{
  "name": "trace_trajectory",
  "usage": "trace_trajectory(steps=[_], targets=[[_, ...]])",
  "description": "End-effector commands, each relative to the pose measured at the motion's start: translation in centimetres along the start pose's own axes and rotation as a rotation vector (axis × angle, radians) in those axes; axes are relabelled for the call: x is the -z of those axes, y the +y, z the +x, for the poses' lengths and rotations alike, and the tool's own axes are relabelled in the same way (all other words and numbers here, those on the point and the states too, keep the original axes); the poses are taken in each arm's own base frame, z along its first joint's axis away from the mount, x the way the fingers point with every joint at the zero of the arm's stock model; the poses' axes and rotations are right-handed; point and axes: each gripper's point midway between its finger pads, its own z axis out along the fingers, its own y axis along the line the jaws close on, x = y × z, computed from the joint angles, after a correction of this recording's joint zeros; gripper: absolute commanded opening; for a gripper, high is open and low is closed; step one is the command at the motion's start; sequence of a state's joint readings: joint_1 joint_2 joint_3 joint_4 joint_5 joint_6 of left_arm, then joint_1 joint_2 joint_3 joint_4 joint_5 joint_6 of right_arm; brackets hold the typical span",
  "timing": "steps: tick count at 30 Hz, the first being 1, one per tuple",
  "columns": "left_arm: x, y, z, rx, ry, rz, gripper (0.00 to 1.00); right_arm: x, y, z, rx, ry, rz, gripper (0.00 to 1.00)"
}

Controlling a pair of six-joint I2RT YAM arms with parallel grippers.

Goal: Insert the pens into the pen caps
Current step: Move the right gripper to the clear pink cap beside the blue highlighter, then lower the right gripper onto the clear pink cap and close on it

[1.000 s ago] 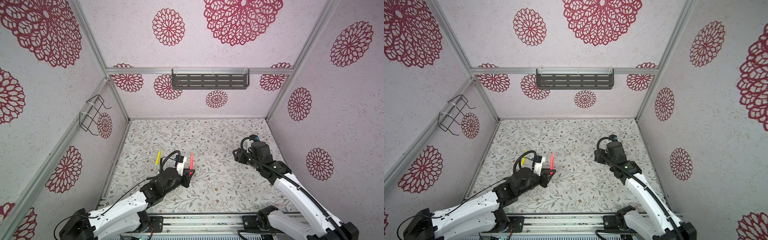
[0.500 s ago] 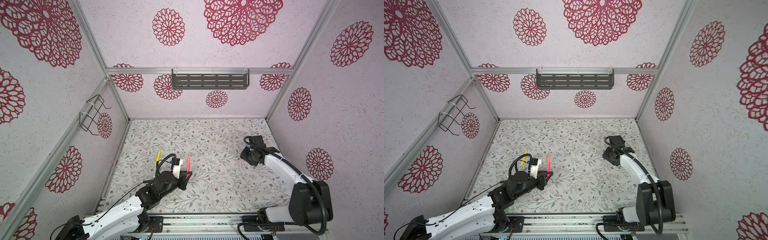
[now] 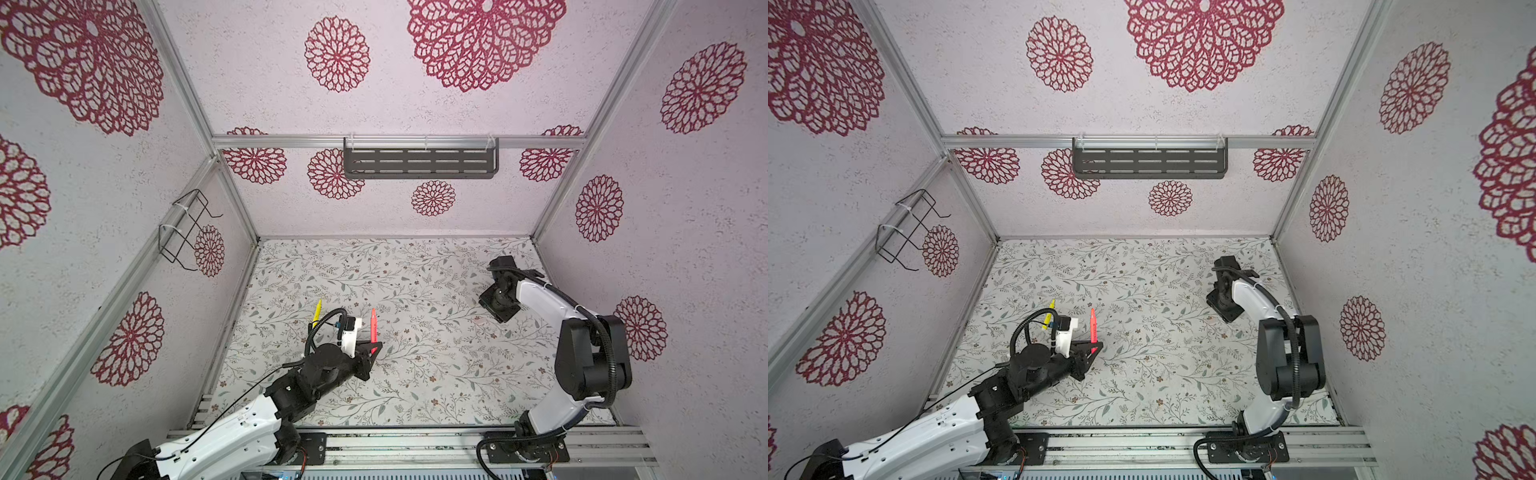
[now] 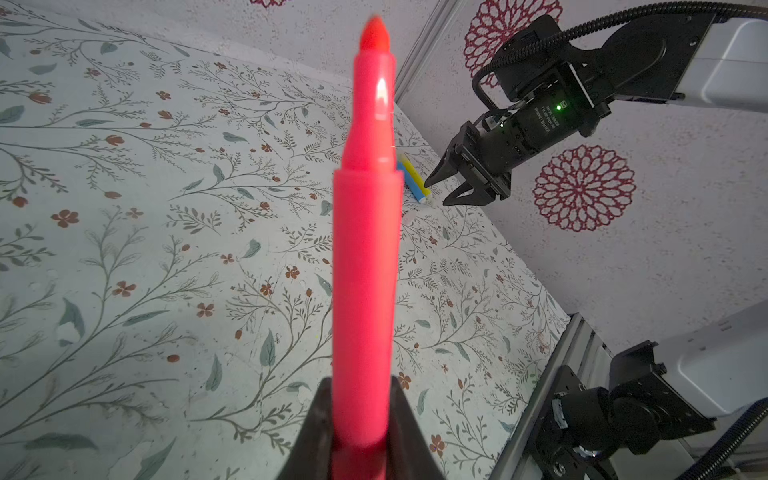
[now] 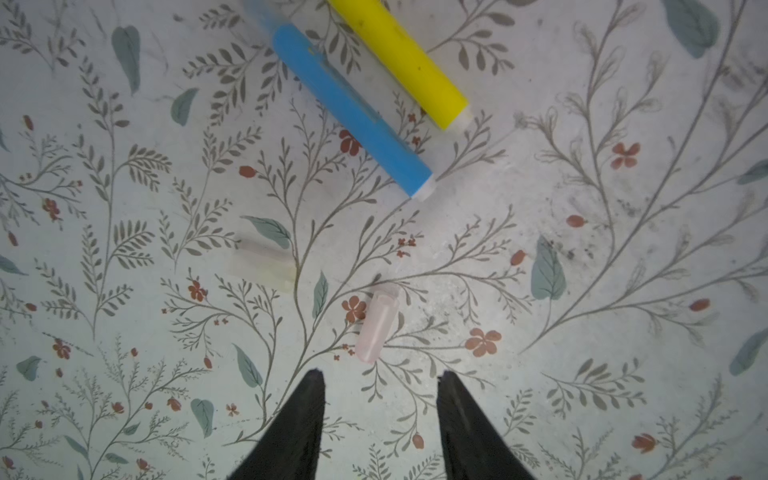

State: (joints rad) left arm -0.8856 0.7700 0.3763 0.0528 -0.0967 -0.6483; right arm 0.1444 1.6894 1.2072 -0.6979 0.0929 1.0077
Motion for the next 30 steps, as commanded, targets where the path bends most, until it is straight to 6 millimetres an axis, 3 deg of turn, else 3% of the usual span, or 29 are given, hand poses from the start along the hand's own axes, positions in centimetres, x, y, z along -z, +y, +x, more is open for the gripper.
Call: trace_trajectory(steps=[1, 12, 30], targets=[[0.1, 0.4, 0.4, 0.011, 0.0, -0.011, 0.0, 0.4, -0.3, 0.2, -0.064, 0.026, 0.021, 0.49], [0.2, 0.2, 0.5, 0.007, 0.003, -0.007, 0.0, -2.3, -0.2, 1.4, -0.06, 0.092, 0.047, 0.44], [0.8, 0.7, 0.5, 0.007, -0.009, -0.023, 0.0, -3.5, 0.6, 1.1, -0.041, 0.12, 0.093, 0.43]])
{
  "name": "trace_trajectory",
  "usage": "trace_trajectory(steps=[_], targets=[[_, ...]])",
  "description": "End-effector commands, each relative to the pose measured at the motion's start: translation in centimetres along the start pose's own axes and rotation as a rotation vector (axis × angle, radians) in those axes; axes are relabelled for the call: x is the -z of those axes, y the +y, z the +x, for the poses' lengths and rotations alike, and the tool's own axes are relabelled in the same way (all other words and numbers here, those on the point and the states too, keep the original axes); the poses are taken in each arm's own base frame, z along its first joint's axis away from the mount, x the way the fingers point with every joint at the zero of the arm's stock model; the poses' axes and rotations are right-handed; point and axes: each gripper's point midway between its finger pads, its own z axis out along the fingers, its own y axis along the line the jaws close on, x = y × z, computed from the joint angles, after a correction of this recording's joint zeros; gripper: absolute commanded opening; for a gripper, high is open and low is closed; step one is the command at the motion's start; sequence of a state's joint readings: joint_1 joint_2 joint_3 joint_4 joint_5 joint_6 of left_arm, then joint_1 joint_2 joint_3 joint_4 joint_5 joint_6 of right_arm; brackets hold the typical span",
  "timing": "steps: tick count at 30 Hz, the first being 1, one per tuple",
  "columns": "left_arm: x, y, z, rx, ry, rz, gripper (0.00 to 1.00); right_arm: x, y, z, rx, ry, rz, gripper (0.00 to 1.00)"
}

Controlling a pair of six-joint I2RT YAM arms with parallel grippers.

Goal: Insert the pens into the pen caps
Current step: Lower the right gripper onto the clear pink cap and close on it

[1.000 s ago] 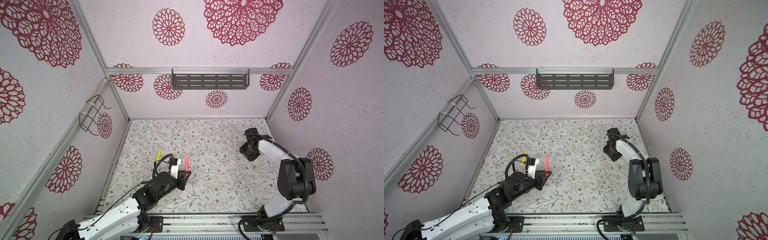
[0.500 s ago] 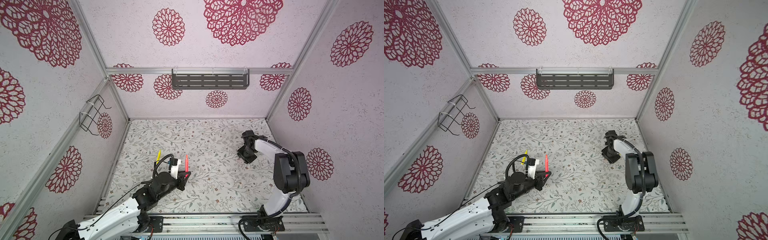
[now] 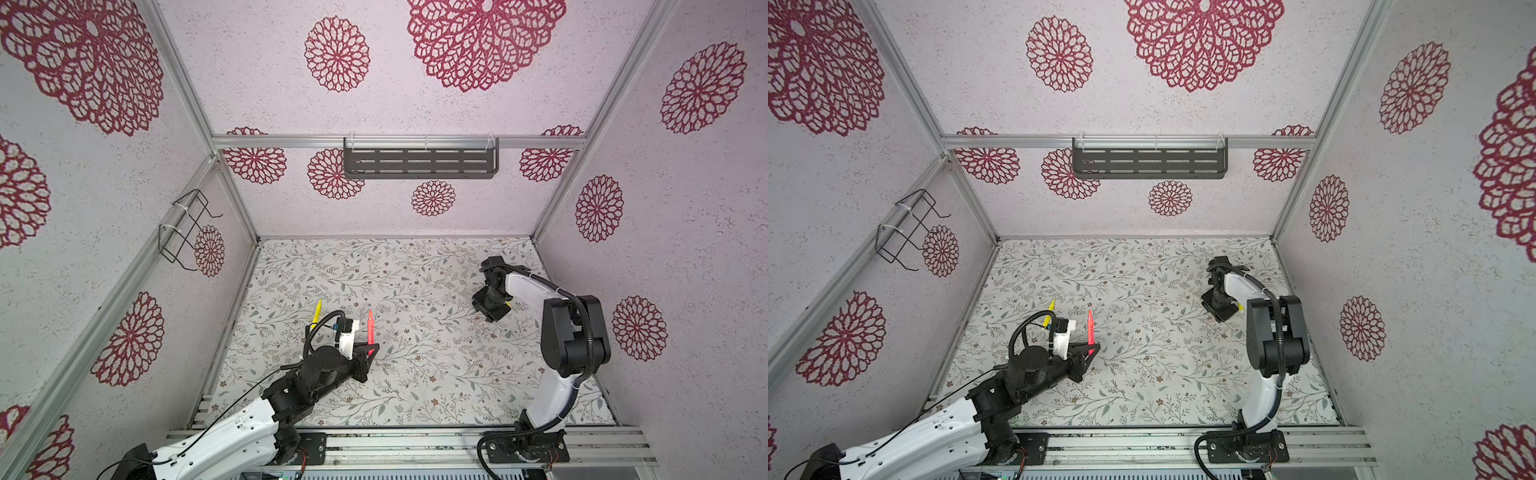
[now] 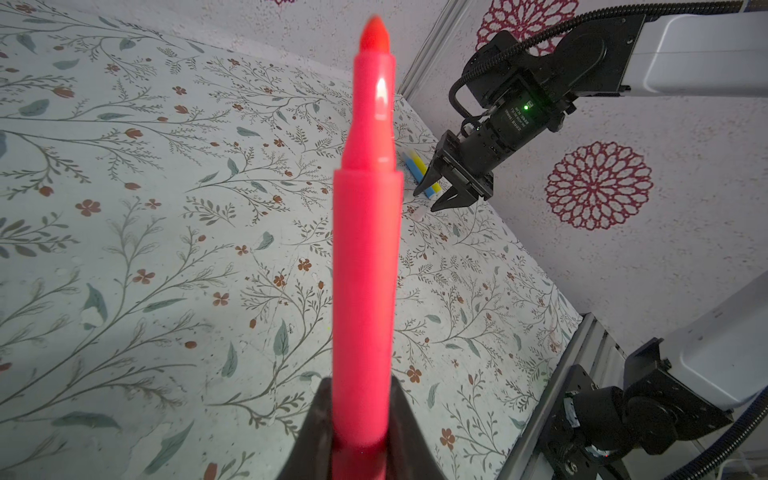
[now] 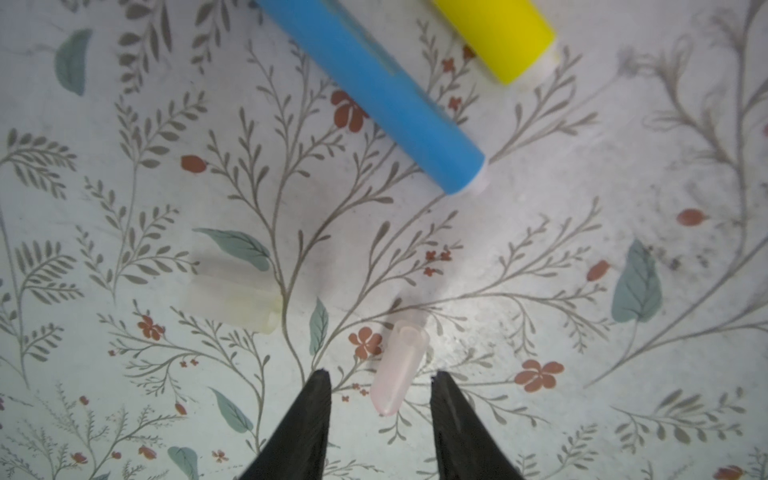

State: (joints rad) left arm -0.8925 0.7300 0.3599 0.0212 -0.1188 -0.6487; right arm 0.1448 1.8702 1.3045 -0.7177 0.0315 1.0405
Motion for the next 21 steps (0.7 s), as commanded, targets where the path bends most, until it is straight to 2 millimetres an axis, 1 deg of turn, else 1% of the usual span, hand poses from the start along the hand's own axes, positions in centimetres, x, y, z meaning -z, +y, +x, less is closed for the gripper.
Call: trace_trajectory(steps=[1, 10, 15, 19, 21], targets=[[0.3, 0.2, 0.1, 0.01, -0.007, -0.007, 0.0, 0.2, -0.6, 0.1, -0.016, 0.013, 0.036, 0.43], [0.7, 0.4, 0.1, 0.019, -0.02, -0.01, 0.0, -1.2, -1.5, 0.7, -0.026, 0.033, 0.065, 0.42], [0.8, 0.6, 0.1, 0.017, -0.02, -0.015, 0.0, -2.3, -1.8, 1.0, -0.023, 0.059, 0.091, 0.38], [0.9, 0.7, 0.1, 0.019, -0.023, -0.019, 0.0, -2.6, -1.9, 0.9, -0.025, 0.053, 0.099, 0.36], [1.1, 0.8, 0.0, 0.019, -0.03, -0.026, 0.0, -2.7, -2.3, 0.8, -0.027, 0.044, 0.12, 0.31]])
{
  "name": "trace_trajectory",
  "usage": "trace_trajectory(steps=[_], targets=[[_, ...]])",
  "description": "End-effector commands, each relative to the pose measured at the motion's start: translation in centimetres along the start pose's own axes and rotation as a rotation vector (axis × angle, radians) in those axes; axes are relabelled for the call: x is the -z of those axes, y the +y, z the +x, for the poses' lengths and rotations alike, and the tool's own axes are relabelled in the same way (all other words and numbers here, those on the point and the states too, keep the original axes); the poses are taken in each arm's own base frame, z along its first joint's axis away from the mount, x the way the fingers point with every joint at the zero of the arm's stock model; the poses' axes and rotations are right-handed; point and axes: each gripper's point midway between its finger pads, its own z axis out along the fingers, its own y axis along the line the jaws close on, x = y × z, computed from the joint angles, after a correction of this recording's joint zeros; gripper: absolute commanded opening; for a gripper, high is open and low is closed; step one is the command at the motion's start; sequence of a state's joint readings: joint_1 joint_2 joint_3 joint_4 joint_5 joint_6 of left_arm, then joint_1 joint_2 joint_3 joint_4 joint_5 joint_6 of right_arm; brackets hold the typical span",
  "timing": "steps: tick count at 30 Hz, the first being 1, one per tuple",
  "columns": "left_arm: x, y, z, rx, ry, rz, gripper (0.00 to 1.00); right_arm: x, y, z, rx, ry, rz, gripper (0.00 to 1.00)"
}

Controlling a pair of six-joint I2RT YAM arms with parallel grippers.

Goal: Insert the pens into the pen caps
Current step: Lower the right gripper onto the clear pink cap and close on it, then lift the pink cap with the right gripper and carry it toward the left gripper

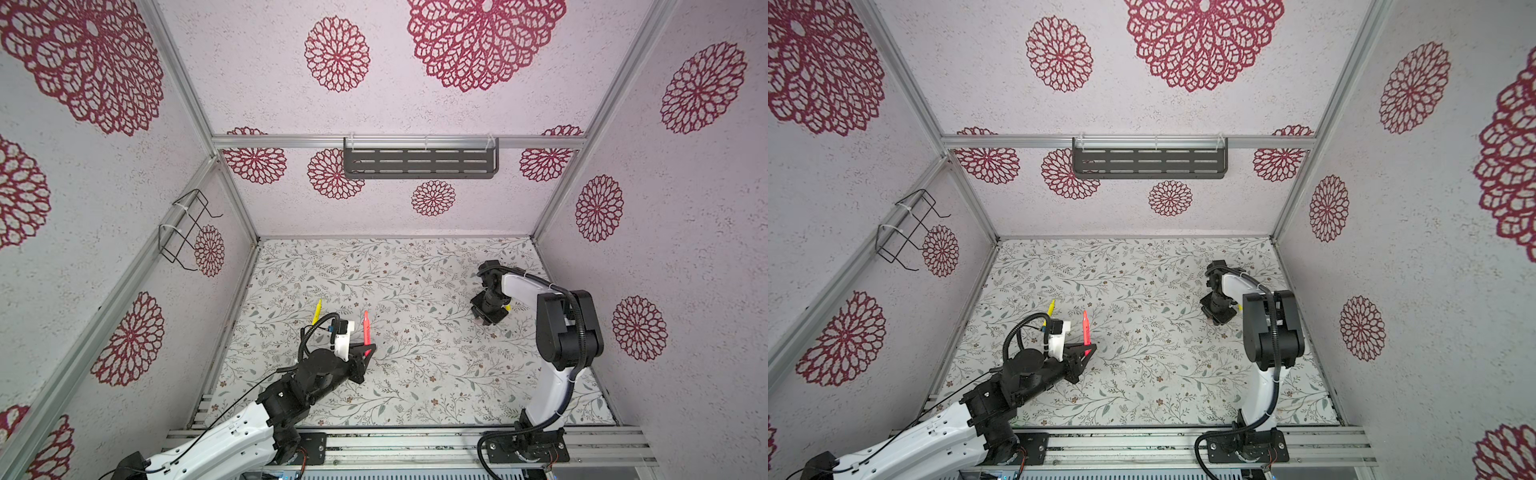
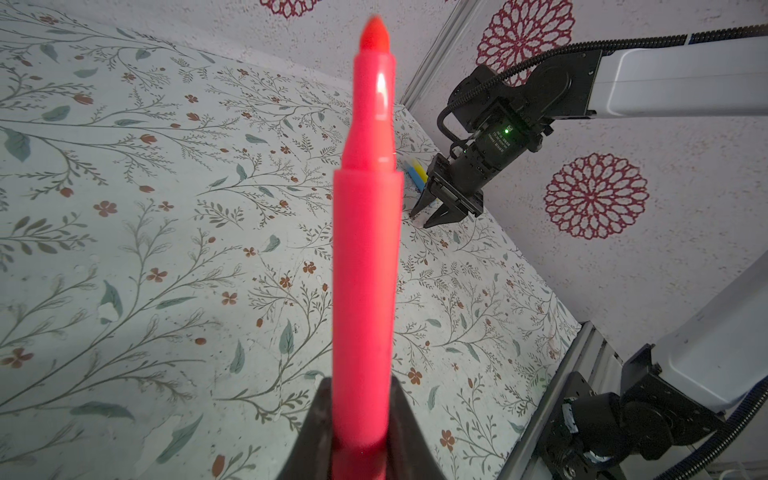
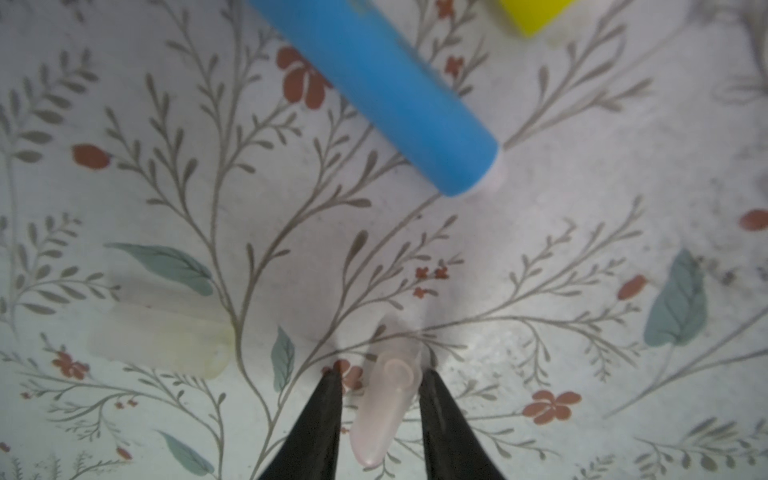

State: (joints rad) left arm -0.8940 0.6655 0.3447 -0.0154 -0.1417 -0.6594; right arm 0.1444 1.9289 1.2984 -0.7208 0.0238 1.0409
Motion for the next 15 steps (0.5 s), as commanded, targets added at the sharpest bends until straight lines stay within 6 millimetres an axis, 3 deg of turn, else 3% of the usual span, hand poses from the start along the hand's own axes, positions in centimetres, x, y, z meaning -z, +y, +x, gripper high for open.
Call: trace_trajectory(steps=[1, 9, 15], targets=[[0.3, 0.5, 0.1, 0.007, -0.011, -0.019, 0.0, -0.8, -1.3, -0.1, -0.028, -0.001, 0.069, 0.29], [1.0, 0.7, -0.3, 0.003, -0.032, -0.029, 0.0, -2.0, -2.0, 0.6, 0.009, 0.005, 0.061, 0.0], [0.8, 0.8, -0.1, 0.007, -0.029, -0.028, 0.0, 0.3, -2.0, 0.6, 0.055, -0.045, 0.019, 0.0]])
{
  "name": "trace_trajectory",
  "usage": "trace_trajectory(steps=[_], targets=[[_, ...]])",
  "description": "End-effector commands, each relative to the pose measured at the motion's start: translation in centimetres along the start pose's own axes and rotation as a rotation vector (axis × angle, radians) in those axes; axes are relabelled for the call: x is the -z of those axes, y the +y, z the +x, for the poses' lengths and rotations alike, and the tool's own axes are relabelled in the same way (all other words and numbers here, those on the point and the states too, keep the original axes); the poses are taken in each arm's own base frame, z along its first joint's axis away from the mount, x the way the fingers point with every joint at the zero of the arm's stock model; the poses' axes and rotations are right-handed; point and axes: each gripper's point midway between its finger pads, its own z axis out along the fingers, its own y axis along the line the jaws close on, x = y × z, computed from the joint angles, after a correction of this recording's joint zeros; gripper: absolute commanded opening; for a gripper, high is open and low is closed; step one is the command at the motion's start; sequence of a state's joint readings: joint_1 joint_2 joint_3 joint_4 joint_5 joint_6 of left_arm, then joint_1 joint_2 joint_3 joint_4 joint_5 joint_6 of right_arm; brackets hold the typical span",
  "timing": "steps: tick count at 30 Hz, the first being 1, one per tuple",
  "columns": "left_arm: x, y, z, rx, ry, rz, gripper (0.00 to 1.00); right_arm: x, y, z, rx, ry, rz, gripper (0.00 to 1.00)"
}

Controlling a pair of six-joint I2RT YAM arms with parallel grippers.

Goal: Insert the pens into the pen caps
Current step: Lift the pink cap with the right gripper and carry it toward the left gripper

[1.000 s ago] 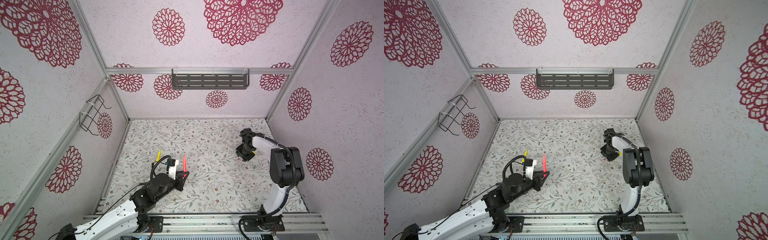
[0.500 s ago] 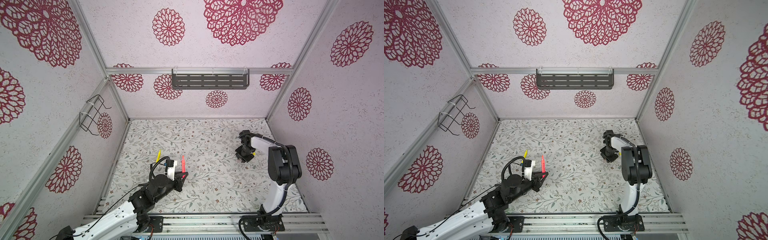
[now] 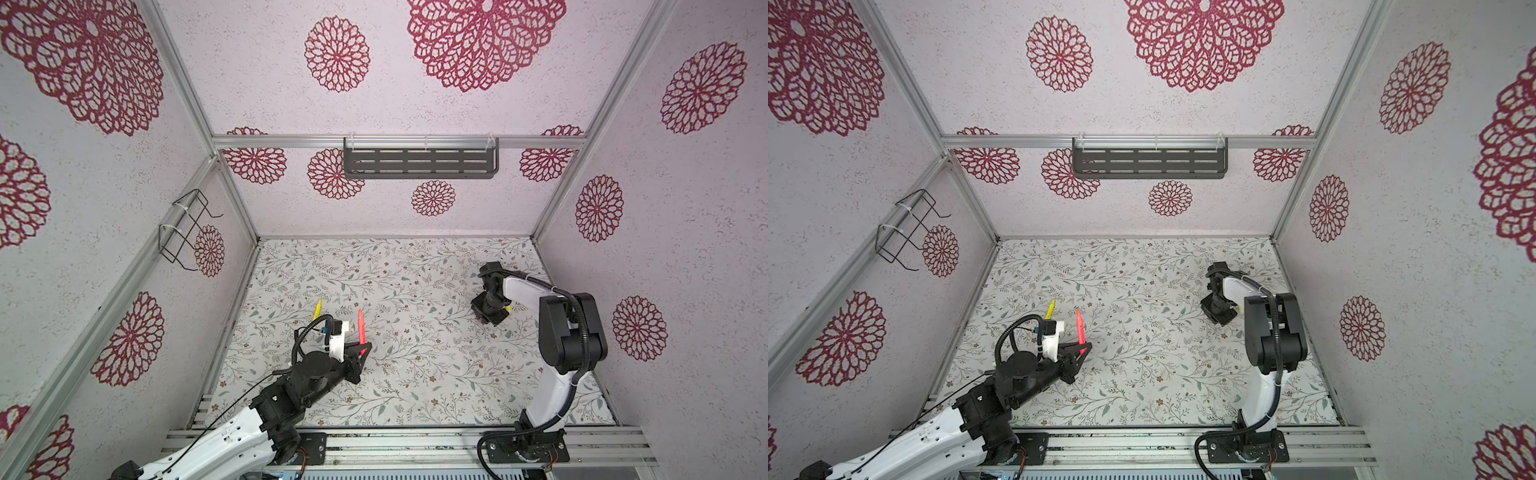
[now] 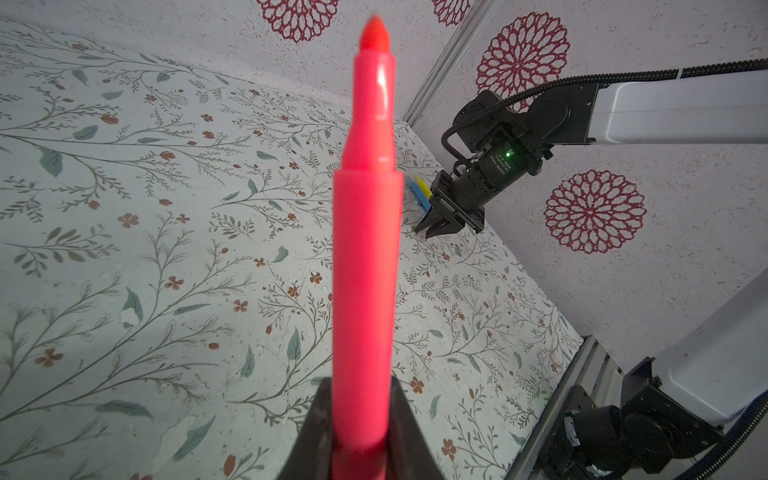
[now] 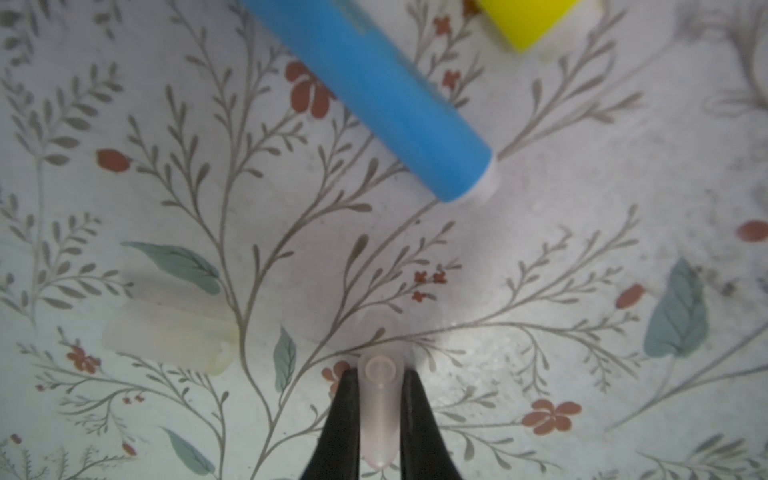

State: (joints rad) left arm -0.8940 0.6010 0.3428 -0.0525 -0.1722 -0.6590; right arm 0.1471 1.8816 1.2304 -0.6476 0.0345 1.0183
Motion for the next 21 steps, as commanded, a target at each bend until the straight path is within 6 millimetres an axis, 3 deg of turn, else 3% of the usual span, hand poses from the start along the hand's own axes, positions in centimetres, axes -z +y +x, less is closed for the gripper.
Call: trace_trajectory(steps=[1, 11, 21], targets=[[-0.2, 0.5, 0.7, 0.002, 0.01, -0.013, 0.0, 1.0, -1.6, 0.5, 0.045, -0.021, 0.039, 0.0], [-1.2, -0.6, 0.6, -0.002, 0.025, 0.019, 0.0, 7.7, 0.1, 0.4, 0.12, -0.147, -0.116, 0.0], [-2.0, -1.5, 0.6, -0.007, 0.042, 0.045, 0.0, 13.8, 4.0, 1.5, 0.289, -0.244, -0.461, 0.0]])
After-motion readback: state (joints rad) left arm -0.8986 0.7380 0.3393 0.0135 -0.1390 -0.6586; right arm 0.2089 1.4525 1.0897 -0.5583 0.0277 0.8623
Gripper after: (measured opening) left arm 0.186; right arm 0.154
